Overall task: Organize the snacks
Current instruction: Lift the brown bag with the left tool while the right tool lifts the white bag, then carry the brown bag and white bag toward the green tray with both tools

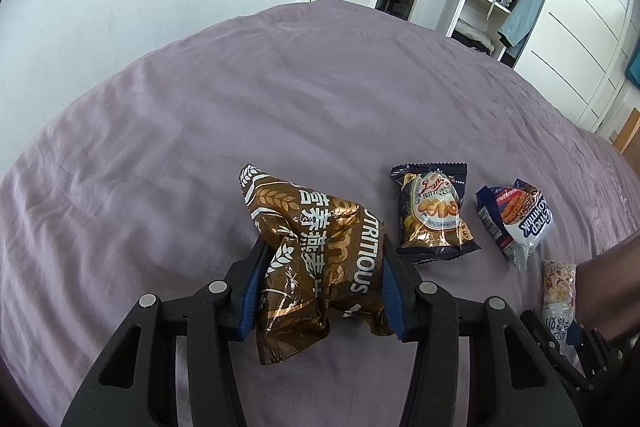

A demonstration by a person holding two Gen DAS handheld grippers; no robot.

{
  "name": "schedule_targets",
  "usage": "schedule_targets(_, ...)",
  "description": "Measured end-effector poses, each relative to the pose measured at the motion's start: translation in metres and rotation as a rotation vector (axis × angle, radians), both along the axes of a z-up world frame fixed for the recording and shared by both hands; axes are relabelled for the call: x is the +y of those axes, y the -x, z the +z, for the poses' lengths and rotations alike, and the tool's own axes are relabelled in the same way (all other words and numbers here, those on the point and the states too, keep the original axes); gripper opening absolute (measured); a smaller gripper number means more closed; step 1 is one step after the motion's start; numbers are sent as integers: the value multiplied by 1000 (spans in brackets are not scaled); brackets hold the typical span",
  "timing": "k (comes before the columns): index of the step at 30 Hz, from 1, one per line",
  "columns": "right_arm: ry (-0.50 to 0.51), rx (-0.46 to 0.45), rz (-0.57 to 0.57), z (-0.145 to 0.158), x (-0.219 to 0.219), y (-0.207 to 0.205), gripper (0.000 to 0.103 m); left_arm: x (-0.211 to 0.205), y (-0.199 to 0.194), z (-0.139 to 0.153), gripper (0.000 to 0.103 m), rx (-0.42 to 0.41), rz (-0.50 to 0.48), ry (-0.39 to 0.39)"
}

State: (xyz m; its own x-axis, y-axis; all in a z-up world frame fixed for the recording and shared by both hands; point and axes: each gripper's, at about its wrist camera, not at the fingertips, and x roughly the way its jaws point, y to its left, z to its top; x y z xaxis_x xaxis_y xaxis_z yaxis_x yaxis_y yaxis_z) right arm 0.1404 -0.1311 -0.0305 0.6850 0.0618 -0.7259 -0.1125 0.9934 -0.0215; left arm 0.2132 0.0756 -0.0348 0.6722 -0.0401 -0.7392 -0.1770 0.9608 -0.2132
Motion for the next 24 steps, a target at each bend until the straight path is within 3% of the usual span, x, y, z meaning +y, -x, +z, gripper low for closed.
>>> schedule_targets(24,18,-7,1,2,4,3,31,6,2,10,43,-20,4,4)
